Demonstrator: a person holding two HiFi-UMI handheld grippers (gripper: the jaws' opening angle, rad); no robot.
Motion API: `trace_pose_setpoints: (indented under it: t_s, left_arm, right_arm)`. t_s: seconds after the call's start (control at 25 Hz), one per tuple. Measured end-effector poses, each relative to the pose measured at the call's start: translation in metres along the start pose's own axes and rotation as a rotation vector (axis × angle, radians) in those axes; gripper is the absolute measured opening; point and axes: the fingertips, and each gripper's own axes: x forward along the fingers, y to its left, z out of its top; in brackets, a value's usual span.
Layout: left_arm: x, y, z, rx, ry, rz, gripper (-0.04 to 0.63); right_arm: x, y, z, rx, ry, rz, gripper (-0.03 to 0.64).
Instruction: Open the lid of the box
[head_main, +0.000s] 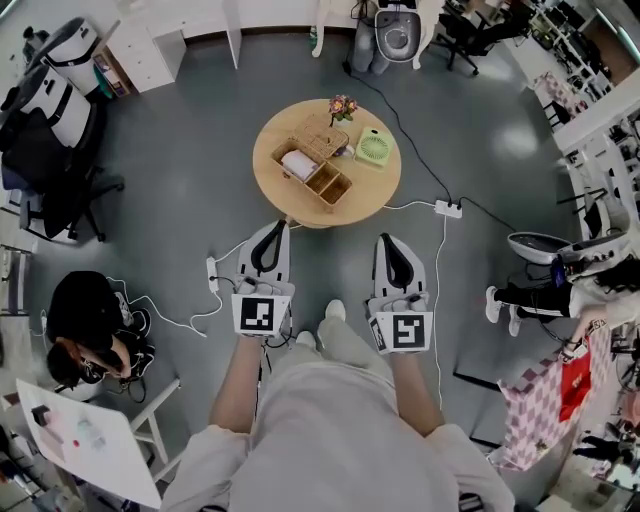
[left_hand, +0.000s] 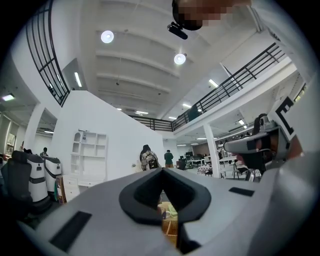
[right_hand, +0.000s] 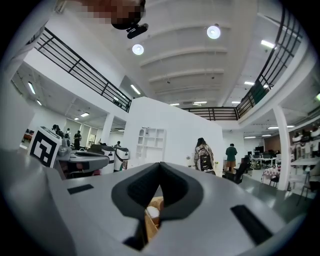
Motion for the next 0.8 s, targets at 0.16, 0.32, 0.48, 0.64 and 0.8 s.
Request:
trace_pose_setpoints:
  t_s: [0.16,0.32,0.48,0.64,0.8]
  left_arm:
    - [-0.011,-0.008,0.007,-0.004,0.002,0.011,-0.009]
    - [-0.009,-0.018,0.012,-0.016,0.002,0.019,-0.009]
    - [-0.003,-0.025,0.022,-0.028,-0.020,0.035,-0.009]
    - [0.000,-0.035,0.026,-0.020,-0.041,0.045,-0.009]
    - [-0.002,-0.048,0.032,-0.007,-0.041,0.040,-0.009]
  right_arm:
    - [-0.011,-0.001,0.002,-0.031,-0.003,0.013,-0.014]
    - [-0.011,-0.005,0.005,-0.071,-0.016,0.028,-0.014]
    - [-0.008,-0.012,0.007,-0.076,-0.034,0.048,-0.014]
    - [-0.012,-0.021,0.013,-0.045,-0.043,0.057,-0.014]
    - [-0.015,-0.029,0.019,-0.071,-0.069,0.083,-0.013]
